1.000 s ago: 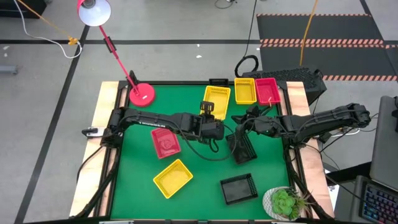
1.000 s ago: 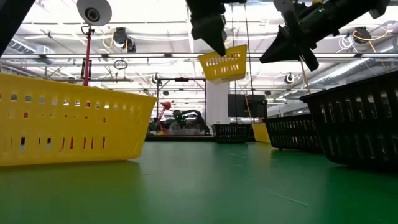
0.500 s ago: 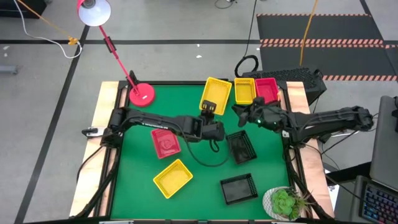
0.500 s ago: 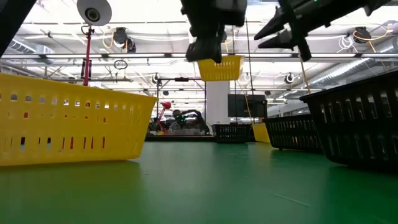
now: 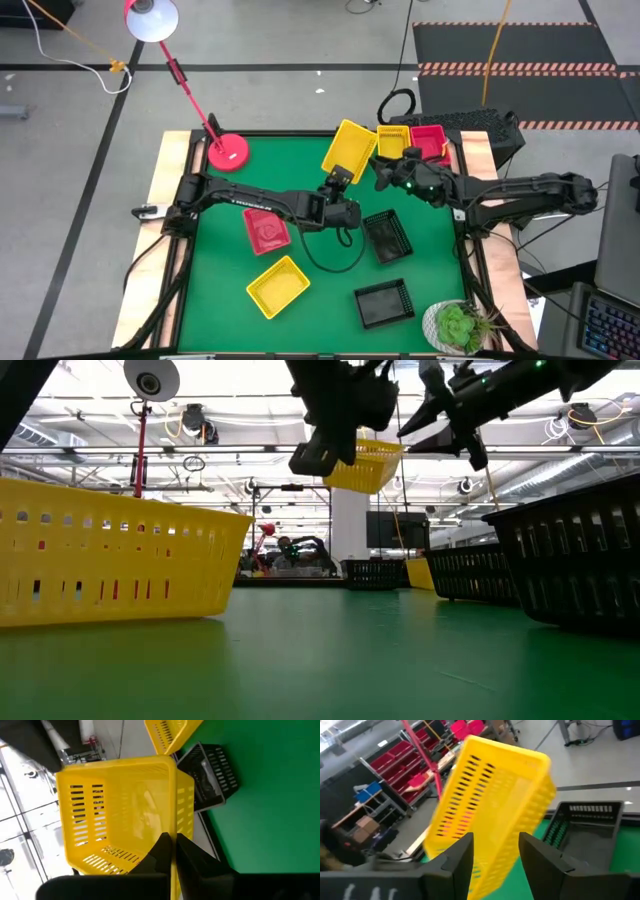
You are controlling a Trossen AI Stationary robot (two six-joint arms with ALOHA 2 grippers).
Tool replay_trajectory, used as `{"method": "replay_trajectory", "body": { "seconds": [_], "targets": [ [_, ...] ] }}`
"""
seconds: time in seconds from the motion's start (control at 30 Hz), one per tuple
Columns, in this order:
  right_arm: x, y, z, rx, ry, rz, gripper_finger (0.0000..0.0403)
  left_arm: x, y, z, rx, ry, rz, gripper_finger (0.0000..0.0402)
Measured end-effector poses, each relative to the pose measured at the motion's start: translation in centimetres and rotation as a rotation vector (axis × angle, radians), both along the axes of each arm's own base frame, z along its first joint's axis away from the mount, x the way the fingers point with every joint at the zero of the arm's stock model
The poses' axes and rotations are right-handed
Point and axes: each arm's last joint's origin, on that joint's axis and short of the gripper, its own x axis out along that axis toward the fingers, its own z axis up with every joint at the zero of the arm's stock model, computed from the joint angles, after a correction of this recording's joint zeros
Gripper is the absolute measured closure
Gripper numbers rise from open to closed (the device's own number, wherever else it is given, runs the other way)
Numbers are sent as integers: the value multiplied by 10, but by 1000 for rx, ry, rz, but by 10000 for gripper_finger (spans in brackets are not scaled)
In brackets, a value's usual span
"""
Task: Stack baskets by color
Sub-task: Stack the middle yellow bin on the top yellow bin
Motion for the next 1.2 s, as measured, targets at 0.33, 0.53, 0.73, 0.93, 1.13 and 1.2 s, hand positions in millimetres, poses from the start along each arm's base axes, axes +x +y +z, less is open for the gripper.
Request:
{"method": "replay_trajectory", "body": {
  "seconds": [0.33,0.53,0.73,0.93,1.13,1.2],
  "targets": [
    [12,-16,-8,44,-38,26,272,6,0,6,66,3,-23,392],
    [15,-18,-9,39,-53,39,301,6,2,6,75,6,-13,394],
    [15,-18,-8,17,-34,47,355,6,5,6,75,3,-7,383],
    [15,-18,-8,-15,-15,51,396,7,2,6,36,-44,-11,354],
    [14,-19,-7,-40,3,54,395,9,-3,8,-2,-133,-10,265],
    [14,-21,-7,-50,6,53,396,11,-7,10,-18,-181,-10,225]
  ]
}}
